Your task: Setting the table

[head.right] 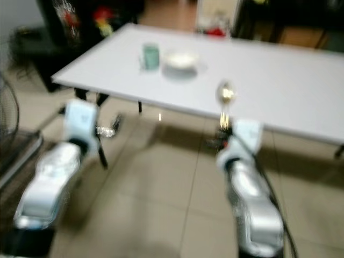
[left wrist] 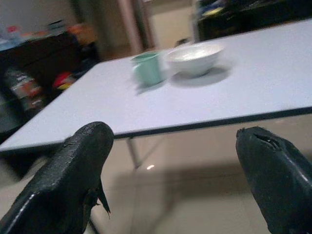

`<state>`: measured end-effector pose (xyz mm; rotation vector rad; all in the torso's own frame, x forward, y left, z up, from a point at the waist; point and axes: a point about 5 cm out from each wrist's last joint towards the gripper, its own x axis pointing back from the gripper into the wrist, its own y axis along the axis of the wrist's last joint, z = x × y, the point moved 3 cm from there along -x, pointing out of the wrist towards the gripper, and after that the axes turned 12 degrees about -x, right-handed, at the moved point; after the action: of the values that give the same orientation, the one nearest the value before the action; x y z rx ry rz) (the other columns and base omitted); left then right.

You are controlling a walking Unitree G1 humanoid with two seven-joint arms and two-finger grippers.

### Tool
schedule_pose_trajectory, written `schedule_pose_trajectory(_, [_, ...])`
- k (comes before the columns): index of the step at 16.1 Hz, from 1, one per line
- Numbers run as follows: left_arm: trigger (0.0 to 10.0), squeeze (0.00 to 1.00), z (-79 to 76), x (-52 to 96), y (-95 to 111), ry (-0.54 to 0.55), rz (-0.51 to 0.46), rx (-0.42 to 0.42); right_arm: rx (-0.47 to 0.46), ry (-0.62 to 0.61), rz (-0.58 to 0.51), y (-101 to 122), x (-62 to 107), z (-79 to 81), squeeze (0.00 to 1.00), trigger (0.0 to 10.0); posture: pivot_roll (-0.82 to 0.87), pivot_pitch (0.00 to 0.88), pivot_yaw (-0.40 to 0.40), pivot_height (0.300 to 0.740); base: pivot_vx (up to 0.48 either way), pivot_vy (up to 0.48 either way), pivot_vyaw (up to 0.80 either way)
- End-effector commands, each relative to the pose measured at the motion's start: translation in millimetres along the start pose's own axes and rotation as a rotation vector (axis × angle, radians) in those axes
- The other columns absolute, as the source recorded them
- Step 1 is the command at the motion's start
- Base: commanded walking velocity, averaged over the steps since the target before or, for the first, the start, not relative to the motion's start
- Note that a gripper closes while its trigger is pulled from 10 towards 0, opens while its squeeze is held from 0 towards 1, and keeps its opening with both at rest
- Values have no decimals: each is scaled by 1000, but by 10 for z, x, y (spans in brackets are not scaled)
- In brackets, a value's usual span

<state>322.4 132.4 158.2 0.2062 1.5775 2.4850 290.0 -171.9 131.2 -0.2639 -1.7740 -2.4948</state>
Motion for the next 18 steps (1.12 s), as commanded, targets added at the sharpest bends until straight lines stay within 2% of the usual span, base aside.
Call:
schedule_pose_trajectory(1, [10000,0,84,5,-15,23,6,-15,-8,19,-9,32,7,59,0,10000,48,0,28,740,0,0,0])
schedule_pose_trajectory(9, [10000,0,95,-32,35,9,-24,33,22,13,-14,18,-3,80,0,10000,31,0,46,740,0,0,0])
schedule_pose_trajectory(13, [10000,0,53,-45,40,23,-28,65,87,75,-52,140,-7,148,0,10000,7,0,14,740,255,0,0])
schedule_pose_trajectory(18, [10000,0,23,3,14,22,-21,78,107,71,-41,145,16,98,0,10000,5,0,4,740,274,0,0])
